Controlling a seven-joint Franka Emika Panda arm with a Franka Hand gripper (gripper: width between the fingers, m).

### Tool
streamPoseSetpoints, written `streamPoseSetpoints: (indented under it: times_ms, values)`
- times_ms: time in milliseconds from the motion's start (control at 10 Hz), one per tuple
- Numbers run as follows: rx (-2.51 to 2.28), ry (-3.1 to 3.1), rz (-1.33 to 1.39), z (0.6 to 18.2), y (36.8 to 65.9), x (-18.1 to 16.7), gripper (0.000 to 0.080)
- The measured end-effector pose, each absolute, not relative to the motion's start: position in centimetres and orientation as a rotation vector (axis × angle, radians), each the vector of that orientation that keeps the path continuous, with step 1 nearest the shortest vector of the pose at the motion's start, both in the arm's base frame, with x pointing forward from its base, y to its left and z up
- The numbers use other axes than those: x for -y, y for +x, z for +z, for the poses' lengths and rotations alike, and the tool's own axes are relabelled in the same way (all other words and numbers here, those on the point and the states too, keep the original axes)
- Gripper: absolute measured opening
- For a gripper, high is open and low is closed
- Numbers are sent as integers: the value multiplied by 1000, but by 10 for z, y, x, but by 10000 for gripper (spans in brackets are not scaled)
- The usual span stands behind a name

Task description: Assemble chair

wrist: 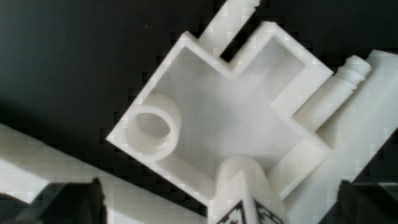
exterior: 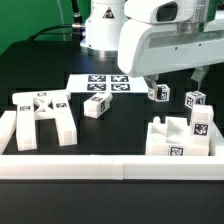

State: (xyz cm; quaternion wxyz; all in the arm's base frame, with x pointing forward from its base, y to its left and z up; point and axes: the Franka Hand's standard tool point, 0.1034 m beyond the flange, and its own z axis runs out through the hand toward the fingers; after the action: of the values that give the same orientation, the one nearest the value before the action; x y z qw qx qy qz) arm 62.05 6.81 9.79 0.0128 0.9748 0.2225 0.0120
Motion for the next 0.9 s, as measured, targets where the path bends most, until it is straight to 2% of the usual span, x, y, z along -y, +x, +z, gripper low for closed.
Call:
streamPoseSetpoints:
  times_ms: [400,600,700,900]
  values:
    - [-687,3038,40,98,618,-66,649]
    - [-636,3048,49,106,578,-40,649]
    - [-591,3071,26,104,558,-17,649]
    - [-612,3064,23,107,554,7,649]
